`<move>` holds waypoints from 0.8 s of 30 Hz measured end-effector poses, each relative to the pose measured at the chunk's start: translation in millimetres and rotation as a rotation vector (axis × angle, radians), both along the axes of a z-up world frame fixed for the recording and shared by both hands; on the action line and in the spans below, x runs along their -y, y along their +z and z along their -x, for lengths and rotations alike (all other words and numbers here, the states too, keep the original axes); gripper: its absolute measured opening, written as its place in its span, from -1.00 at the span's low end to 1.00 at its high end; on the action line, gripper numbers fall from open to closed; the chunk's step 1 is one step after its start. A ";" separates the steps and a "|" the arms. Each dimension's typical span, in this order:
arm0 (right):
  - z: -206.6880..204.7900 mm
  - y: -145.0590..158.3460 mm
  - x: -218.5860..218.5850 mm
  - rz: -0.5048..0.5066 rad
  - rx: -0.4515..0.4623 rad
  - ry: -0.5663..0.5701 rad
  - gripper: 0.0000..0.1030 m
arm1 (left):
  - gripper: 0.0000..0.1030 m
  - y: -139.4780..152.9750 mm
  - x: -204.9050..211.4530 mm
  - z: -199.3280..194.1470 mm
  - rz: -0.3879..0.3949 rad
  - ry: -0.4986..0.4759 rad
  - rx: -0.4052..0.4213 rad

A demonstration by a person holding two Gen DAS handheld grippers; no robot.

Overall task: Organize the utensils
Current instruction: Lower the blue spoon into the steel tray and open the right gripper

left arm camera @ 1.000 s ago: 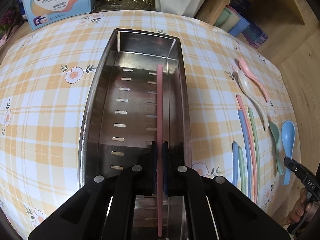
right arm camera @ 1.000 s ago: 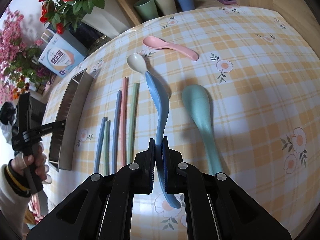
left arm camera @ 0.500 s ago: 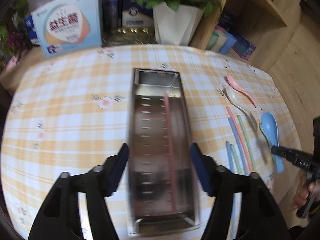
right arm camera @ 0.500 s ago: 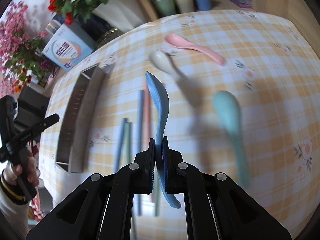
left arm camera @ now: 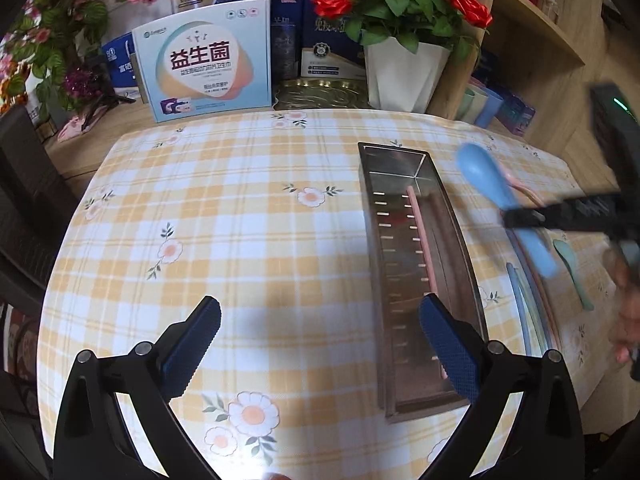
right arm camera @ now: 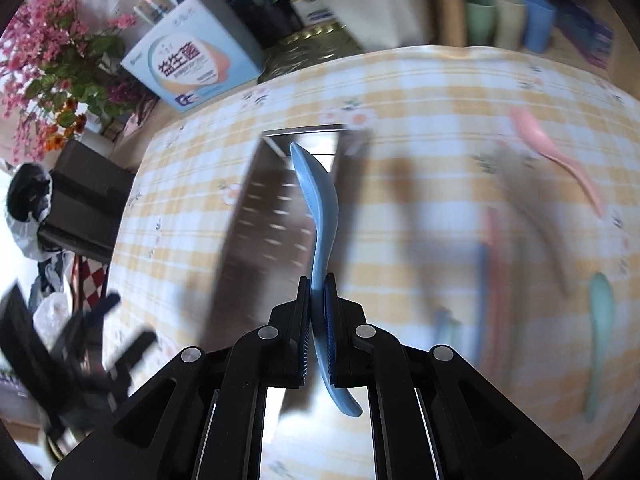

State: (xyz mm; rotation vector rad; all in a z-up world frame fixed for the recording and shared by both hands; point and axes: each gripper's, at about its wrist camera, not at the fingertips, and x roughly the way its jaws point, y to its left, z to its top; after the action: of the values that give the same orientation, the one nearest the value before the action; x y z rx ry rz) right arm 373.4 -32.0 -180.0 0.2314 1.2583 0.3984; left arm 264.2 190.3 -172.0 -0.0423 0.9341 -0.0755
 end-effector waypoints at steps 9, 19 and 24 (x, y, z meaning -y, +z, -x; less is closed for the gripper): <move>-41.0 -36.4 -54.8 0.078 -0.077 -0.055 -0.87 | 0.88 -12.4 -34.5 16.5 0.046 0.079 -0.012; -52.7 -52.4 -57.2 0.095 -0.078 -0.059 -0.83 | 0.88 -15.3 -44.5 21.4 0.062 0.108 -0.015; -51.0 -42.9 -47.1 0.069 -0.049 -0.054 -0.83 | 0.88 -12.2 -37.4 20.6 0.056 0.111 -0.008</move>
State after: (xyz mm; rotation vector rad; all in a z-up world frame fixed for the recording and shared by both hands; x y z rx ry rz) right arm 424.4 15.2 -222.9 0.2171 1.3084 0.3037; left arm 243.6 227.7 -184.2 -0.1461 0.9362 0.0010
